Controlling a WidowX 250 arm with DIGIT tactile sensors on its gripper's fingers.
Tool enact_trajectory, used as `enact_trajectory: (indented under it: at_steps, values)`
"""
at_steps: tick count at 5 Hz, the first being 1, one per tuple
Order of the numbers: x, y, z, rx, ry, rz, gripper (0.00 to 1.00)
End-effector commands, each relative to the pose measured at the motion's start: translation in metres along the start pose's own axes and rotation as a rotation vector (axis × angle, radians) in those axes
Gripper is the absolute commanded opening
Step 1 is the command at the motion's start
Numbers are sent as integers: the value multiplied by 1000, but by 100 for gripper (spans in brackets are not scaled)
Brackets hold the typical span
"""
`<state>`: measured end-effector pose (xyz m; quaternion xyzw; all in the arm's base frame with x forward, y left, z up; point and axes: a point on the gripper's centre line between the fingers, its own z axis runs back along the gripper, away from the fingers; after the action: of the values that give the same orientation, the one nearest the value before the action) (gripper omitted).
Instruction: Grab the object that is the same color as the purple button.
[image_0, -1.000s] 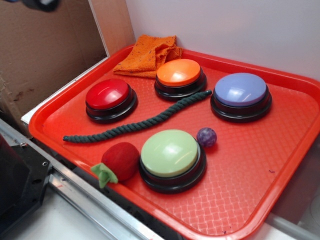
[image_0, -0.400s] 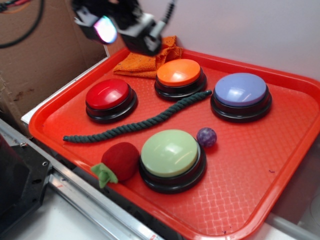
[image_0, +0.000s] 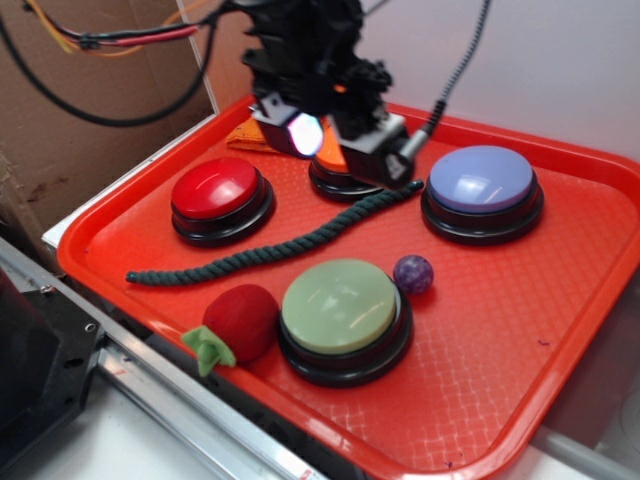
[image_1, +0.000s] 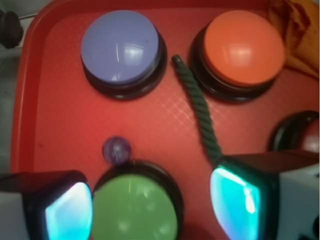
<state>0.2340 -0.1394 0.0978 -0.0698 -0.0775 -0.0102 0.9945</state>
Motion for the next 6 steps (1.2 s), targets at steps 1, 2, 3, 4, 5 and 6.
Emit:
enact_trajectory:
  at_steps: [1, 2, 3, 4, 5, 6]
  values:
    - [21, -21, -22, -12, 14, -7, 100]
    - [21, -27, -36, 9, 41, -19, 100]
    - [16, -32, -46, 29, 65, -28, 100]
    - [8, -38, -60, 56, 103, -42, 100]
    - [4, -37, -68, 81, 124, -28, 100]
    - [4, -33, -78, 96, 145, -5, 100]
